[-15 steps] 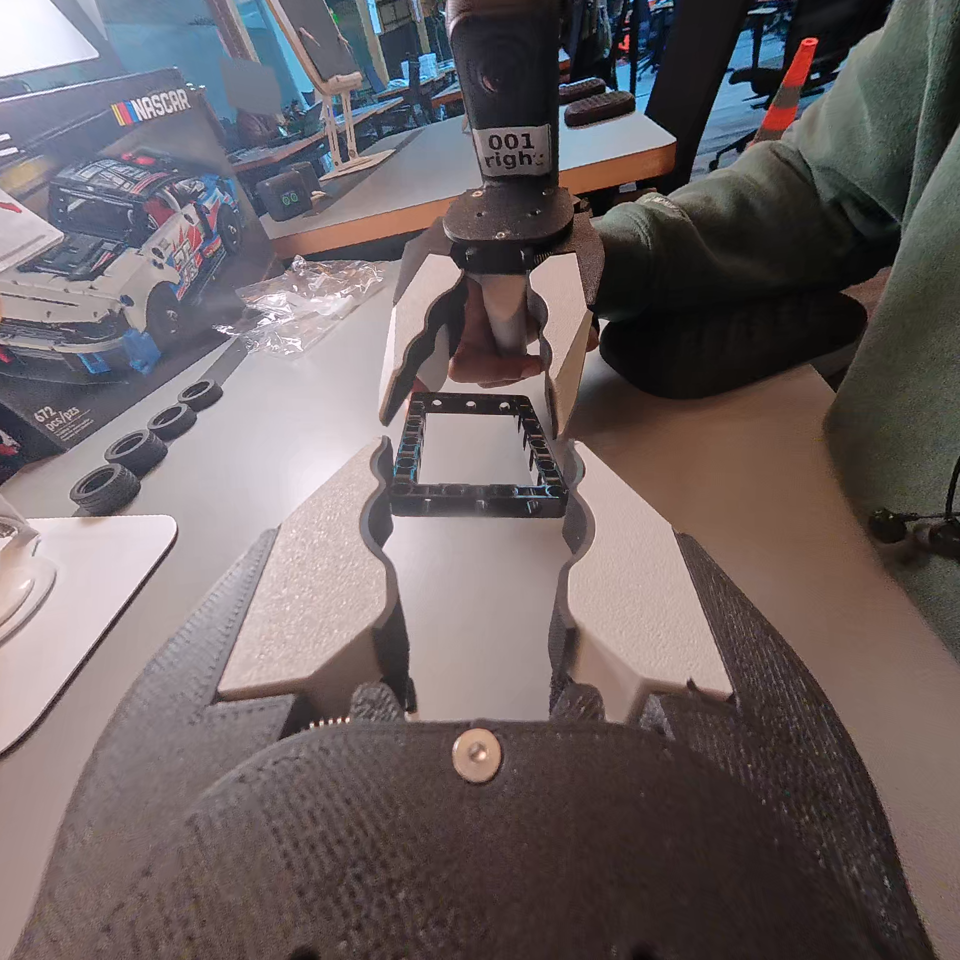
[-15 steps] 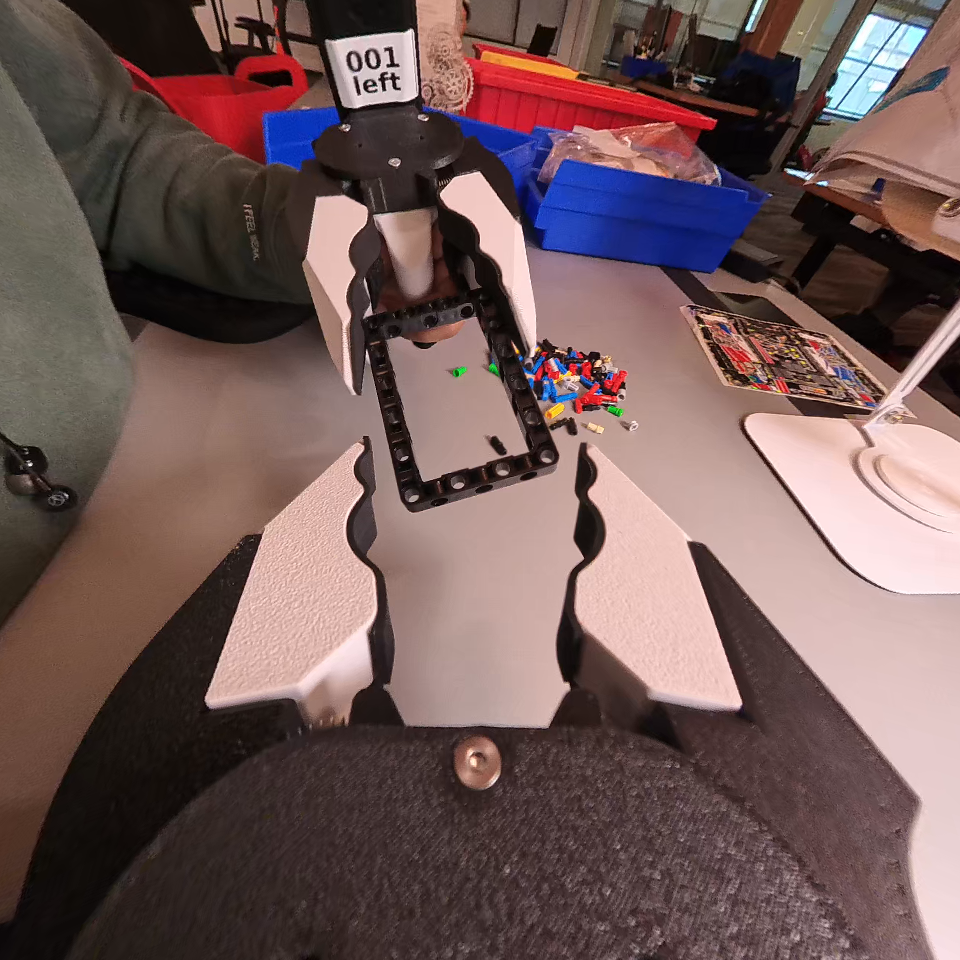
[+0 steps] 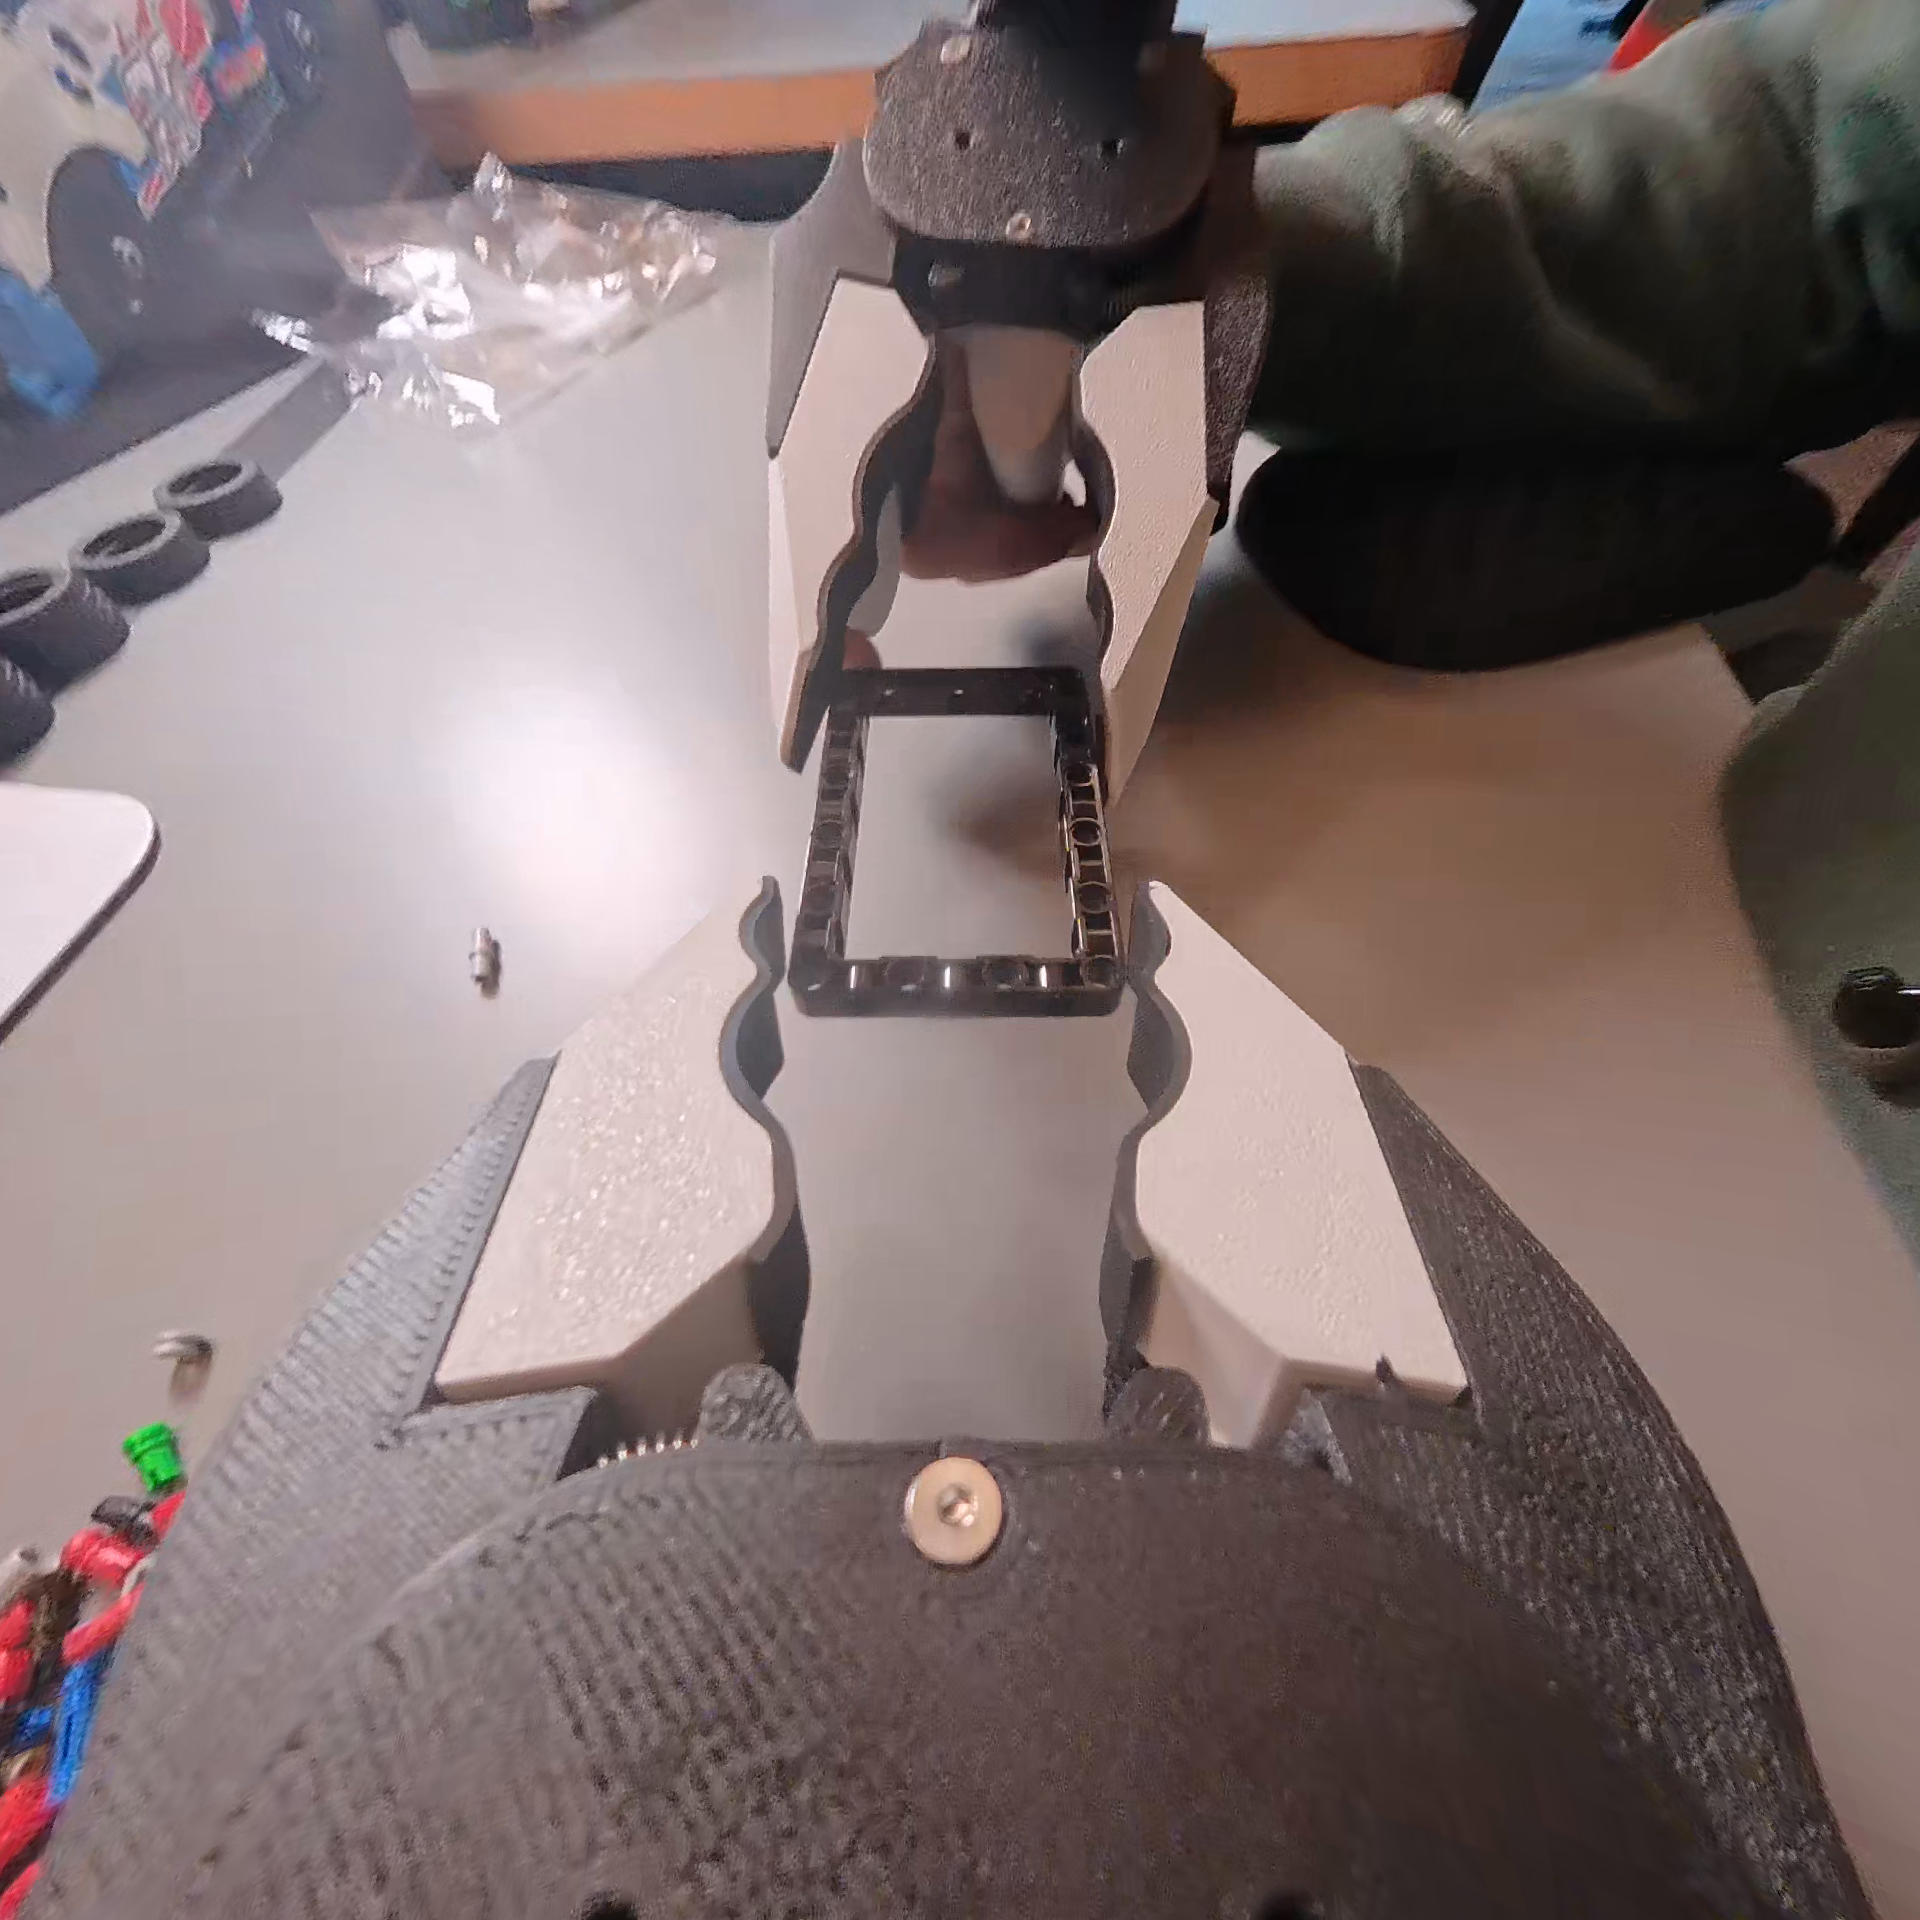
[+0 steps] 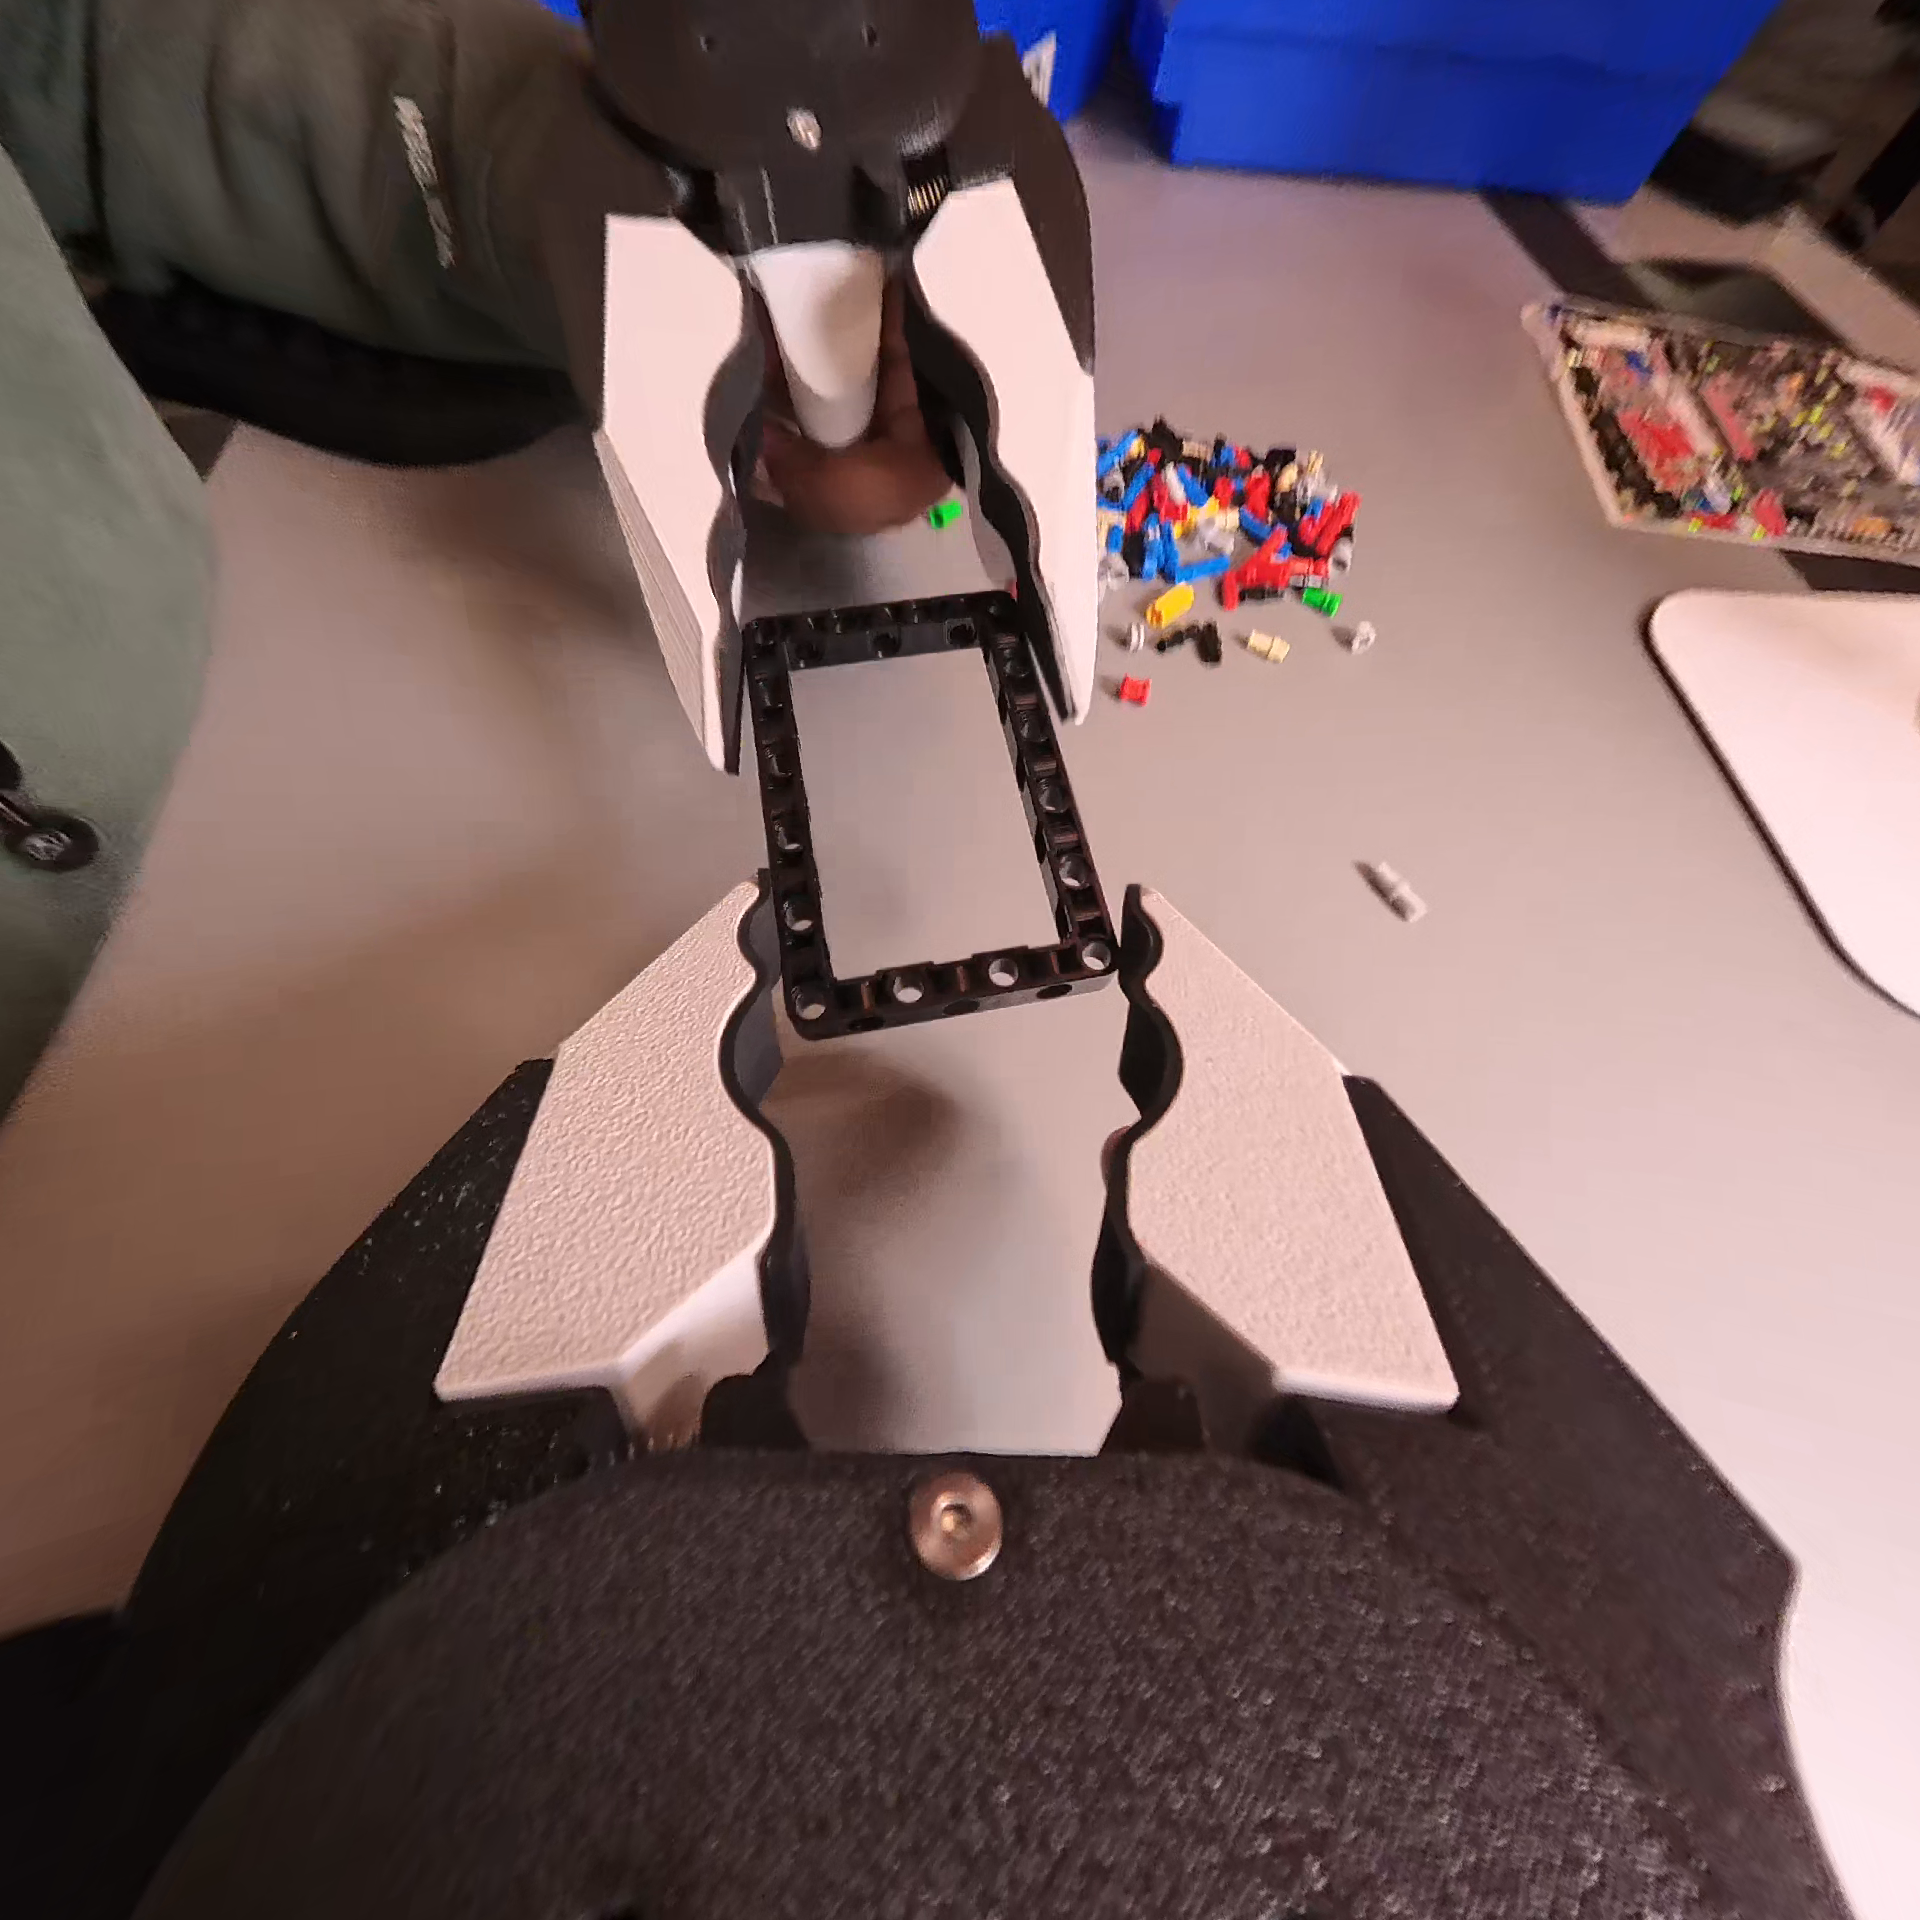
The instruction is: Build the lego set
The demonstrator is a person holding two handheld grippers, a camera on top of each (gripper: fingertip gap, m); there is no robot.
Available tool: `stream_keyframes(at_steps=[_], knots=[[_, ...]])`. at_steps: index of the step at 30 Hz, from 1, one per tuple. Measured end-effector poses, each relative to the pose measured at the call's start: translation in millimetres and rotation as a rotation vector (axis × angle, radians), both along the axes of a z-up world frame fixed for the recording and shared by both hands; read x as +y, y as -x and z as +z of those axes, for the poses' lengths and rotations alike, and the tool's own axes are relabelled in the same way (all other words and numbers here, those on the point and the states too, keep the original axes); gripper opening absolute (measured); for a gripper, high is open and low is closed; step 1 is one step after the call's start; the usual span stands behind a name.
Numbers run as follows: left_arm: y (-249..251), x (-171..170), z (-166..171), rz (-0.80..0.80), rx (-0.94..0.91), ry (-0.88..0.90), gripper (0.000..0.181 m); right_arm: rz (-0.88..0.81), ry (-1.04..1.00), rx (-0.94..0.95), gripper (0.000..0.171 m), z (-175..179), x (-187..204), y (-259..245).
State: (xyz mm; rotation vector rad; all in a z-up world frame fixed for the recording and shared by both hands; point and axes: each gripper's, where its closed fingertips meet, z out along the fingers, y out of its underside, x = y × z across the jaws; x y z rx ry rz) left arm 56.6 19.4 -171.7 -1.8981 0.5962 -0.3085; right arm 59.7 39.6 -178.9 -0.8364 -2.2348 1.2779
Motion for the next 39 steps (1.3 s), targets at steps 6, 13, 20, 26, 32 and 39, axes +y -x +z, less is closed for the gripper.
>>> stream_keyframes(at_steps=[6,13,20,26,32,39], knots=[[20.6,2.0,-6.2,0.083,-0.015,0.061,0.072,-0.042,-0.216,-0.146,0.064,-39.0,32.4,2.5],[42.6,1.6,-14.2,0.155,0.021,0.104,0.072,-0.061,-0.369,-0.198,0.071,-39.2,55.3,16.3],[73.2,-21.0,-20.4,0.168,0.057,0.230,0.057,-0.116,-0.319,-0.201,0.073,-26.6,55.5,5.6],[82.5,-38.5,-32.7,0.140,0.069,0.323,0.034,-0.133,-0.361,-0.267,0.051,-42.0,62.3,5.1],[77.8,-35.0,-46.3,0.151,0.129,0.354,0.019,-0.186,-0.383,-0.191,0.049,-31.7,69.7,15.8],[71.7,-27.5,-53.2,0.160,0.163,0.357,0.007,-0.251,-0.308,-0.067,0.049,-5.4,57.8,6.1]])
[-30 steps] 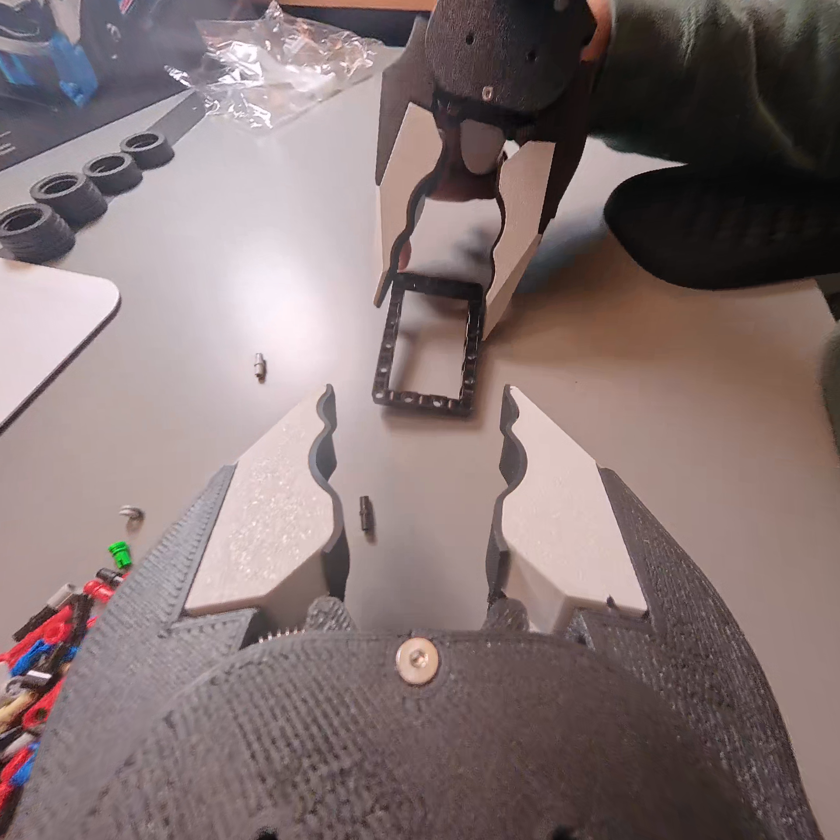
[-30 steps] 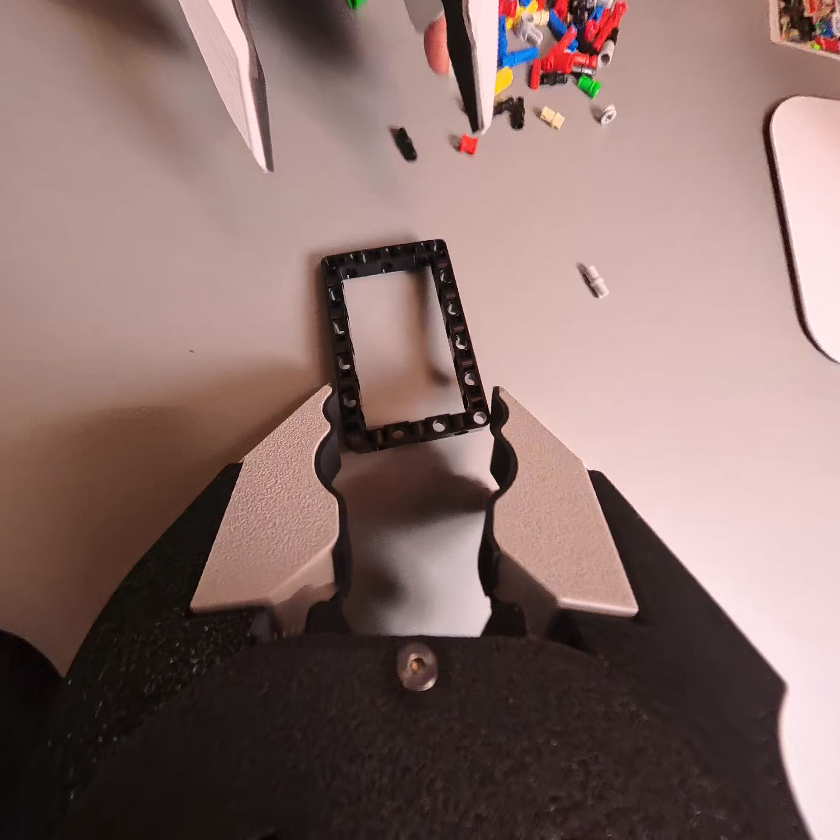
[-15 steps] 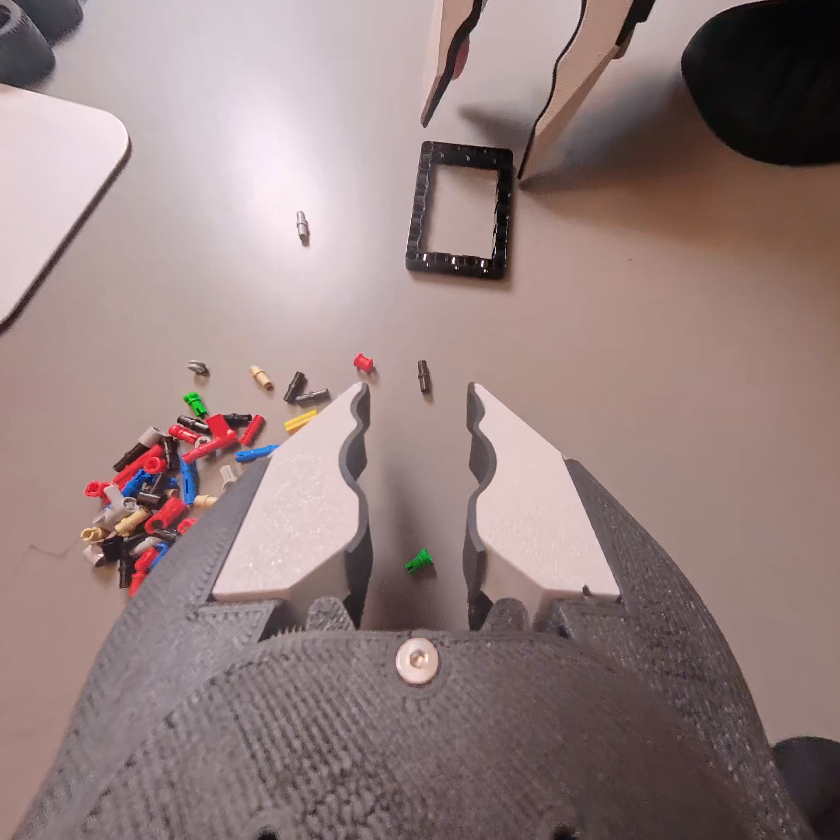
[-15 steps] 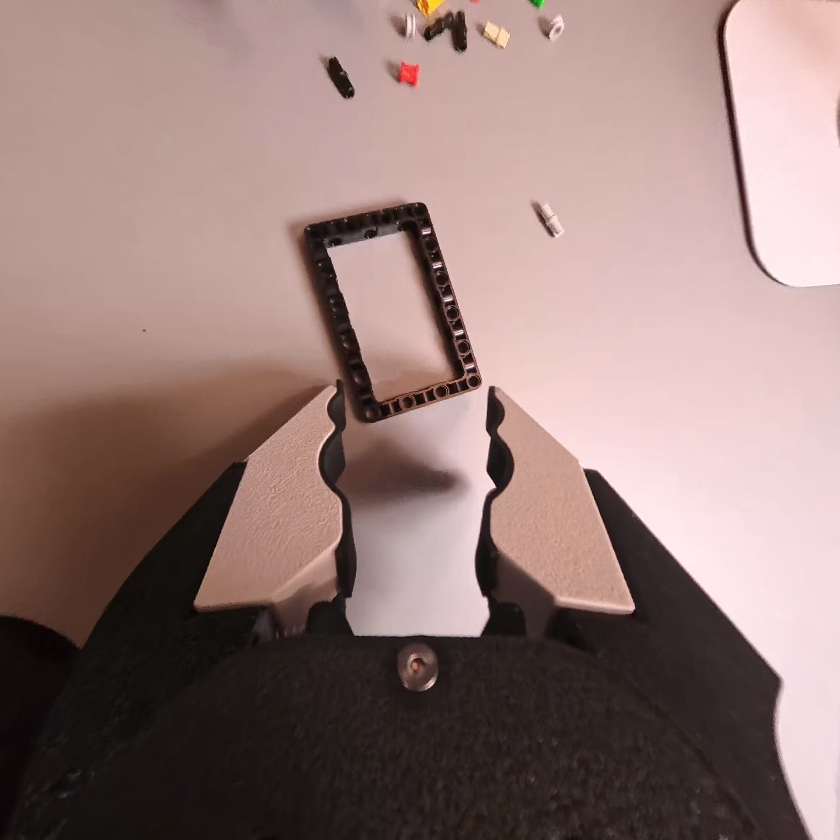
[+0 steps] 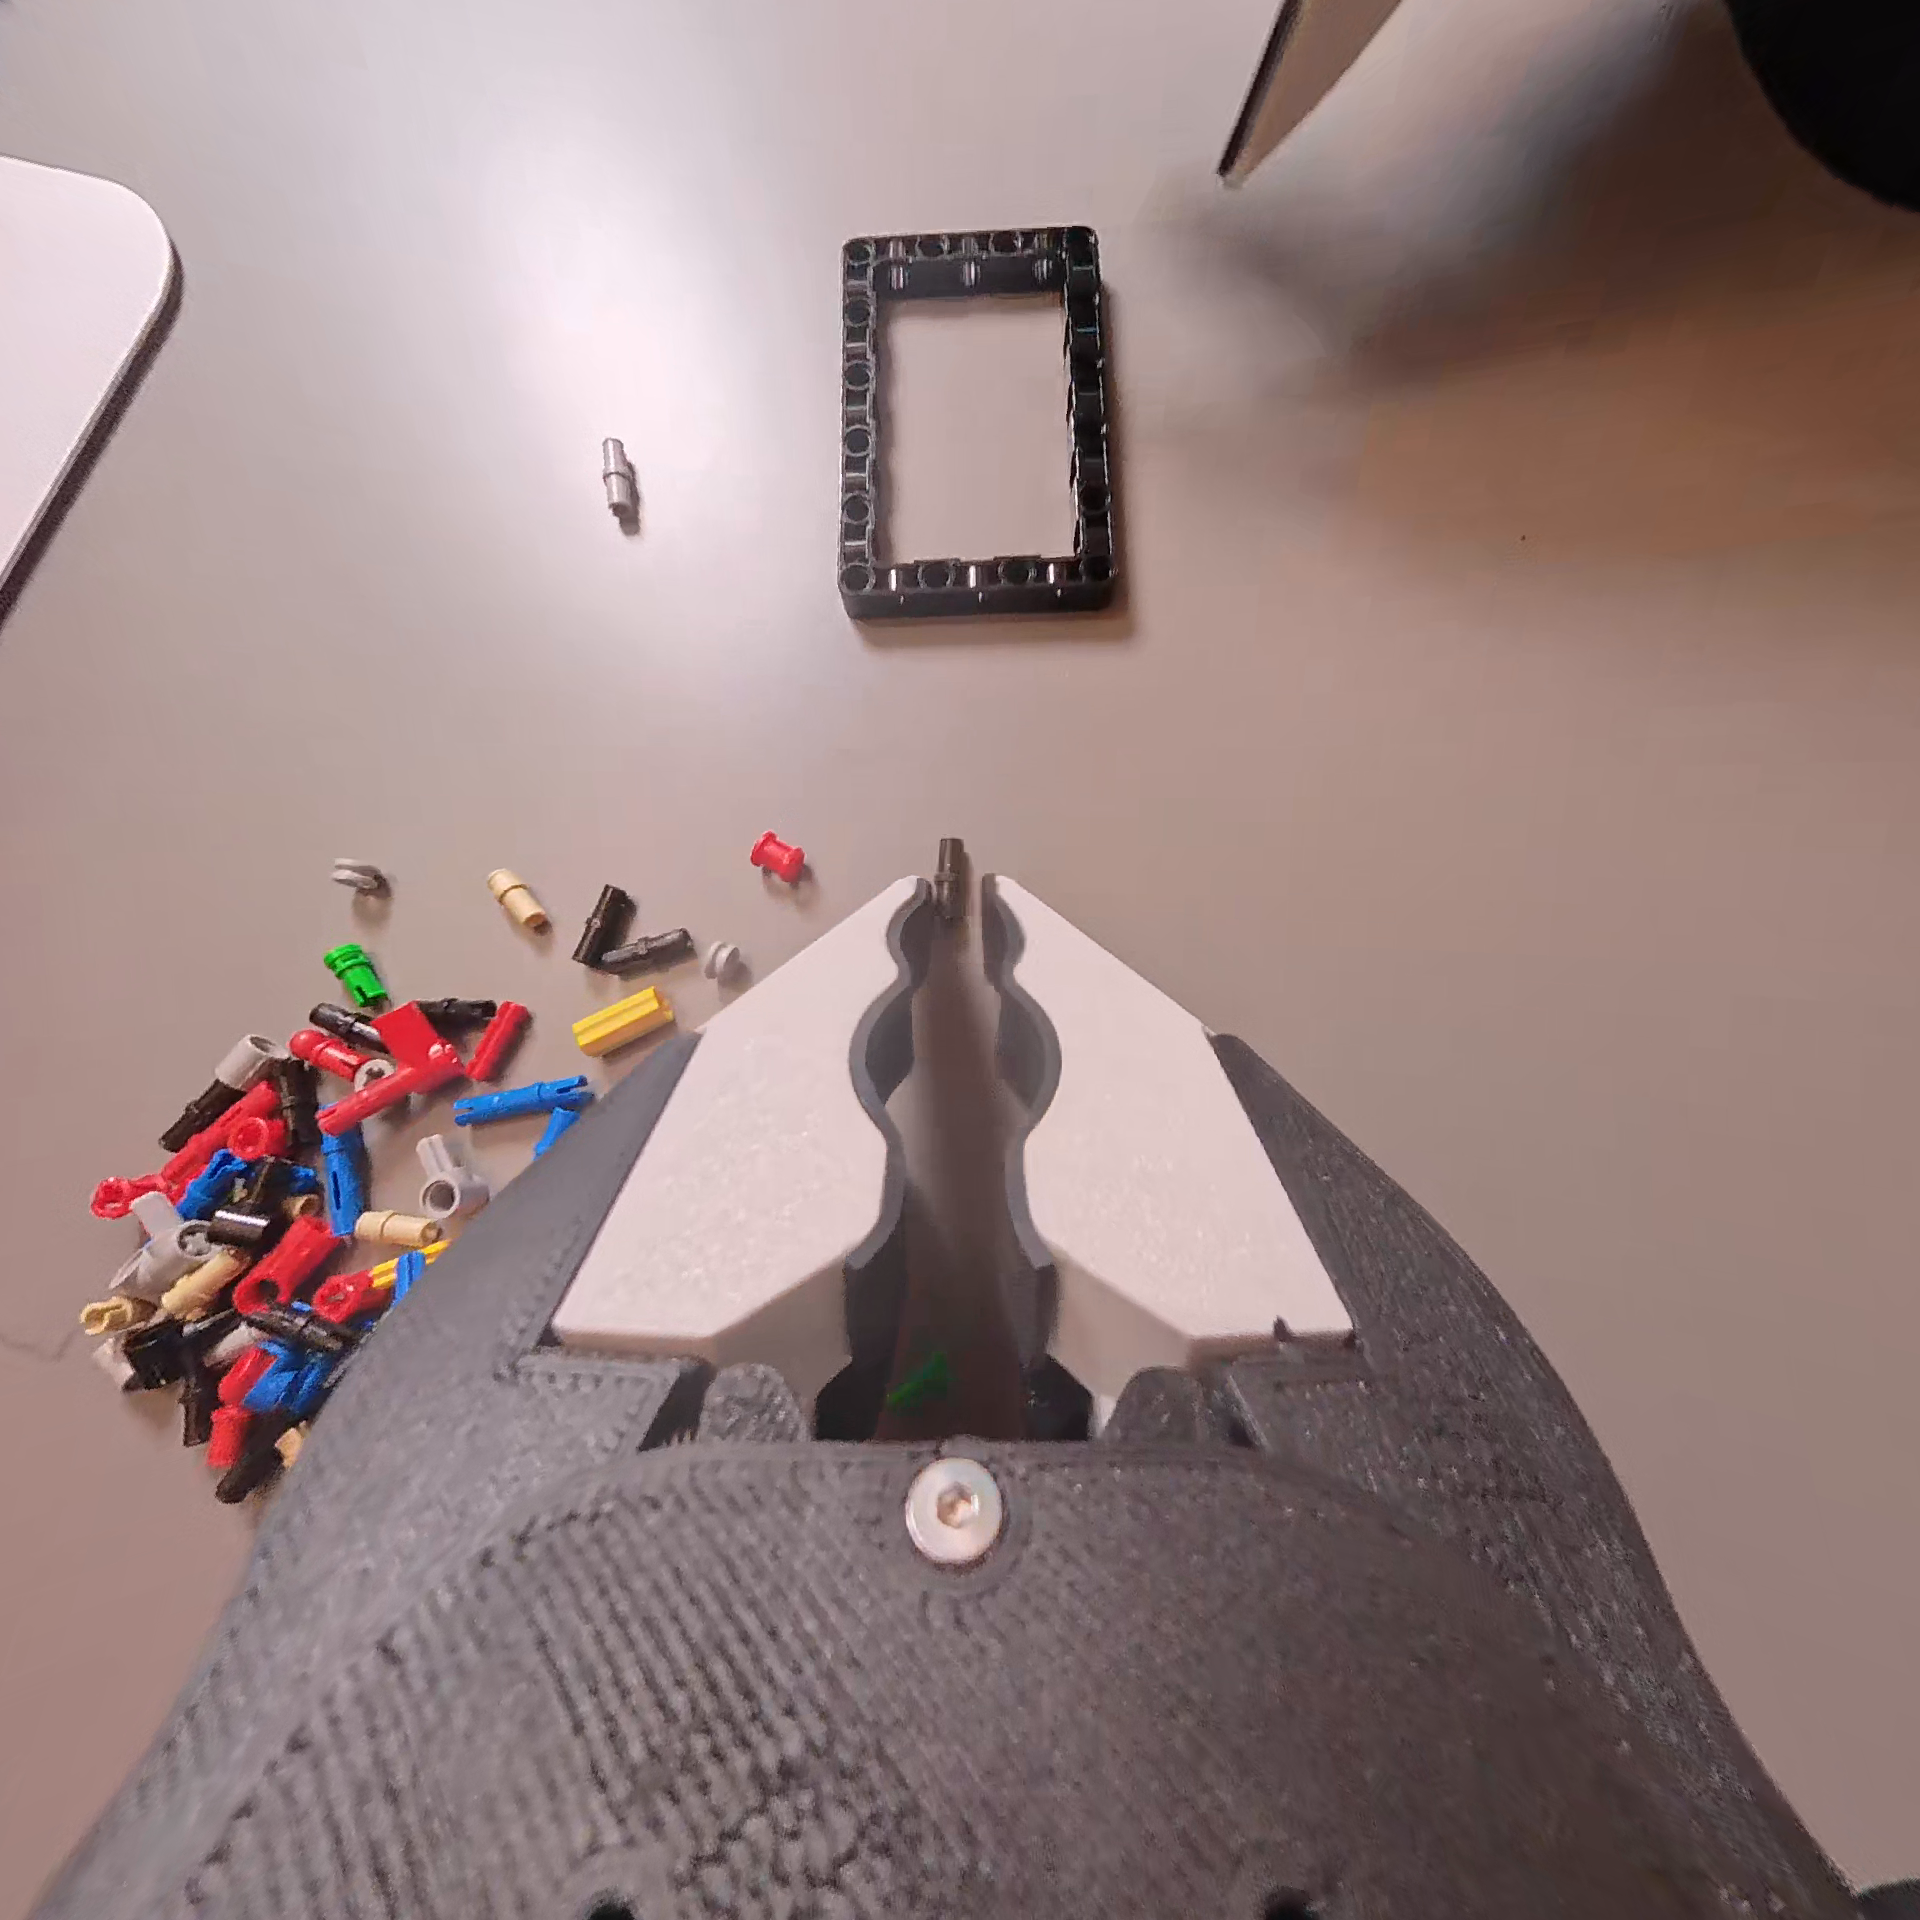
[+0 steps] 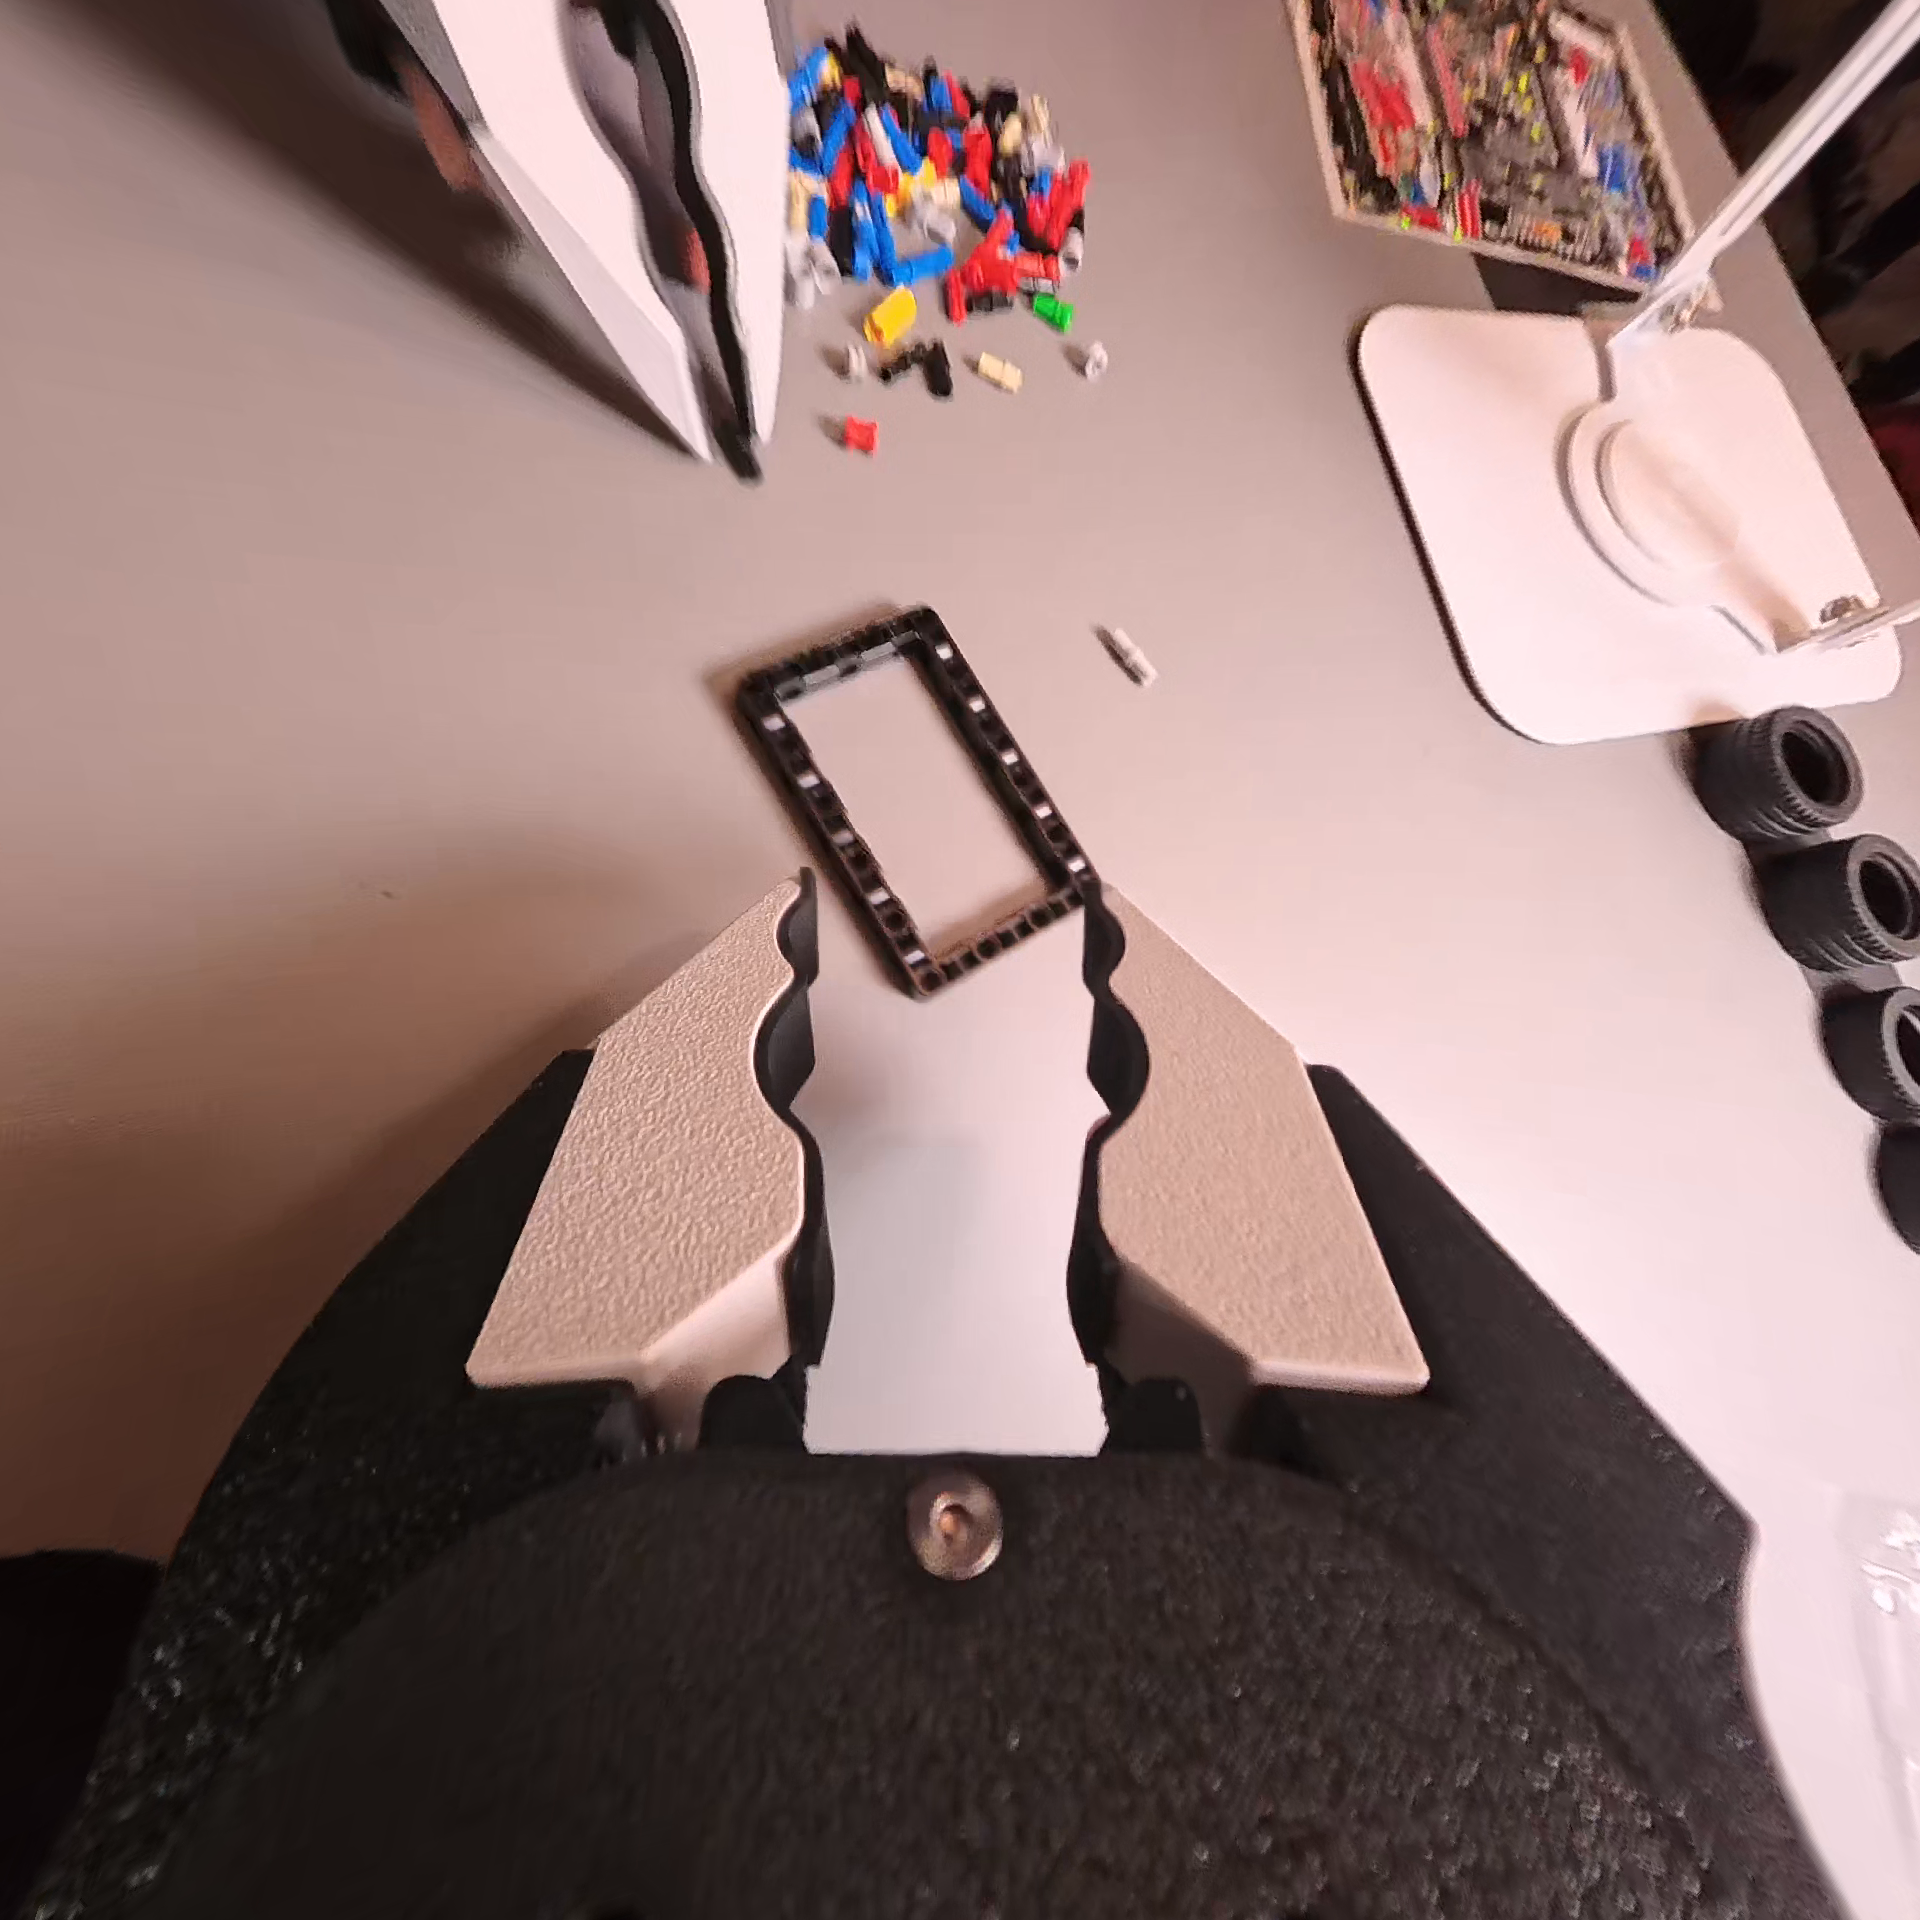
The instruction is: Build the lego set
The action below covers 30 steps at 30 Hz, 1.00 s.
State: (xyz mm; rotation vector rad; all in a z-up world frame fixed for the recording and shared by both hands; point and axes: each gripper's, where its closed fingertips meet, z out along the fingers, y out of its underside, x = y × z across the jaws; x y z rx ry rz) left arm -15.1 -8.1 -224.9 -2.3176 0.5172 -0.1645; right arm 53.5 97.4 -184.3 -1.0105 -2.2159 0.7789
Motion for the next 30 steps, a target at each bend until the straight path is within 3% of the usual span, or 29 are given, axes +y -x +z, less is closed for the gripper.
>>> stream_keyframes(at_steps=[5,10,14,23,30], knots=[[-5.1,3.2,2.9,-0.017,0.047,-0.014,0.002,0.010,0.158,0.089,0.047,13.1,-25.9,-4.4],[-53.4,10.9,44.2,-0.109,-0.296,-0.126,0.002,0.125,0.216,0.222,0.042,22.1,-54.0,-1.8],[-76.9,12.1,53.5,-0.150,-0.493,-0.127,0.002,0.224,0.143,0.264,0.033,16.4,-73.5,-3.3],[-96.1,8.8,56.9,-0.218,-0.676,-0.074,0.002,0.354,0.199,0.267,0.023,17.8,-100.5,-17.9],[-95.4,8.6,60.7,-0.214,-0.715,-0.078,0.002,0.359,0.224,0.281,0.005,20.2,-102.7,-18.2]])
